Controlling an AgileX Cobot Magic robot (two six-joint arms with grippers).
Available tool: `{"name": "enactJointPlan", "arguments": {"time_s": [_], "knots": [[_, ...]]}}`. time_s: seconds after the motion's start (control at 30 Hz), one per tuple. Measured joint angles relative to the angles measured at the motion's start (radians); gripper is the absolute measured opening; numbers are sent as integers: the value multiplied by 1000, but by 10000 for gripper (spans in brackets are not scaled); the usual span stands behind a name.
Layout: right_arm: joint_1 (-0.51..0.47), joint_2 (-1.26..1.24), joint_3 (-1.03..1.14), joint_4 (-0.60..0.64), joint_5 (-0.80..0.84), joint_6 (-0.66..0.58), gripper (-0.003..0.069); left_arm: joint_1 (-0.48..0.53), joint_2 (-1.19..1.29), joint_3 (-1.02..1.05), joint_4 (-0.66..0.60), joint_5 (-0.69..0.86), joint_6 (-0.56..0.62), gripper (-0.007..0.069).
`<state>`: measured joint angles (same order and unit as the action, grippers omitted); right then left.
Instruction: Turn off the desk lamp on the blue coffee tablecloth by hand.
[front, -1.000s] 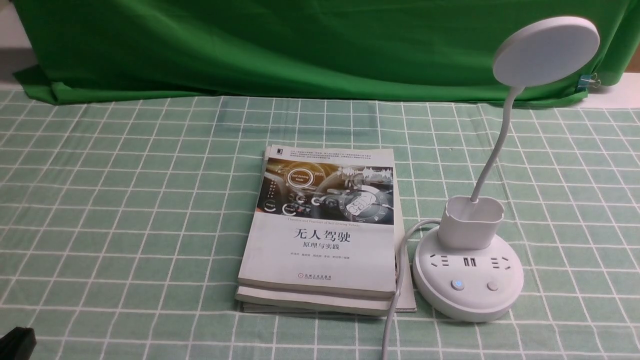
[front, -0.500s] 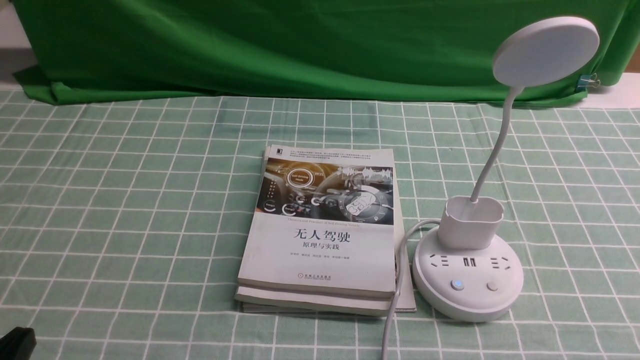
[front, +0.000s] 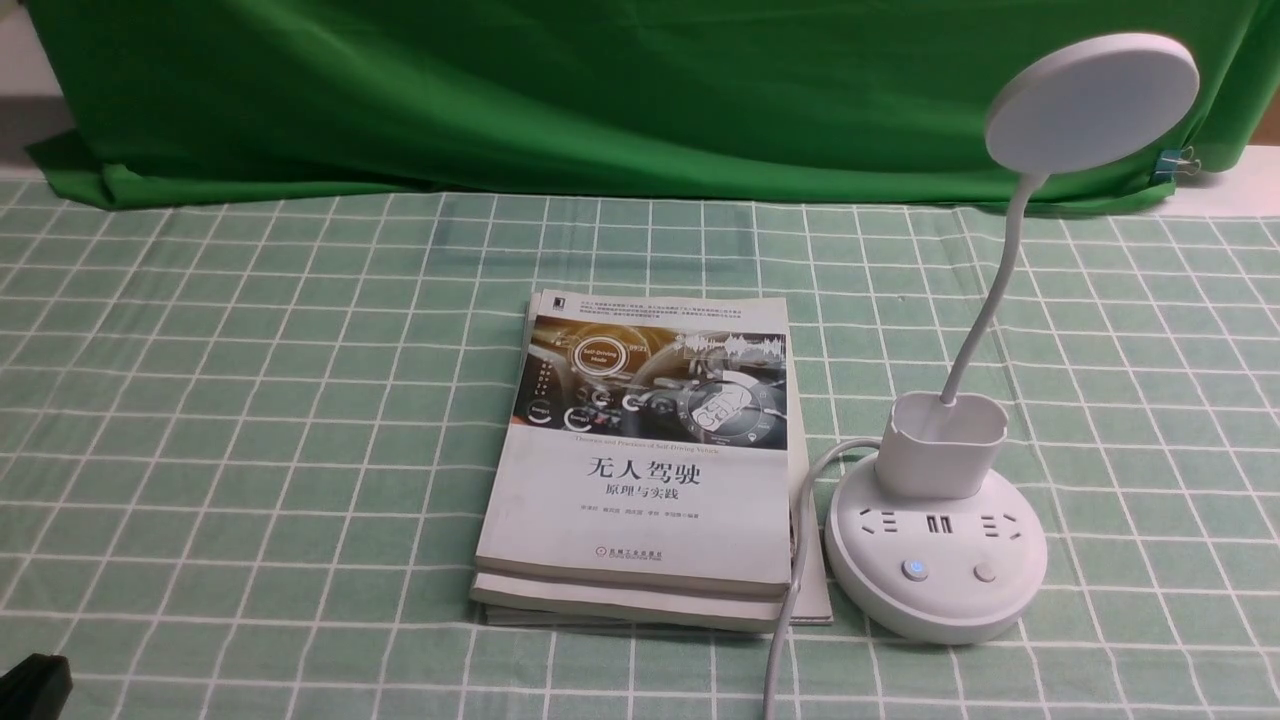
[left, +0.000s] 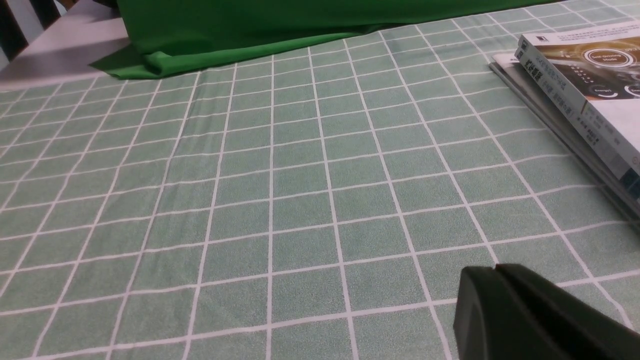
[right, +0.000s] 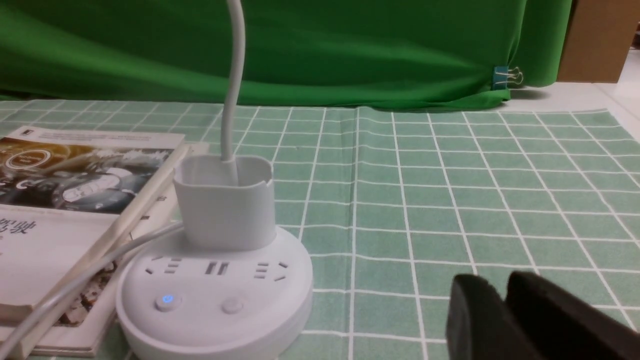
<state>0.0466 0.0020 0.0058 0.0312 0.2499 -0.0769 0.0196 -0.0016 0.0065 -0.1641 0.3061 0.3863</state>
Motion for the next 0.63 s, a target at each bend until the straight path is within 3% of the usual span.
{"name": "enactJointPlan", "arguments": {"time_s": [0.63], "knots": [[0, 0, 0, 0, 0, 0, 156, 0, 0, 0, 0, 0, 0, 0]]}}
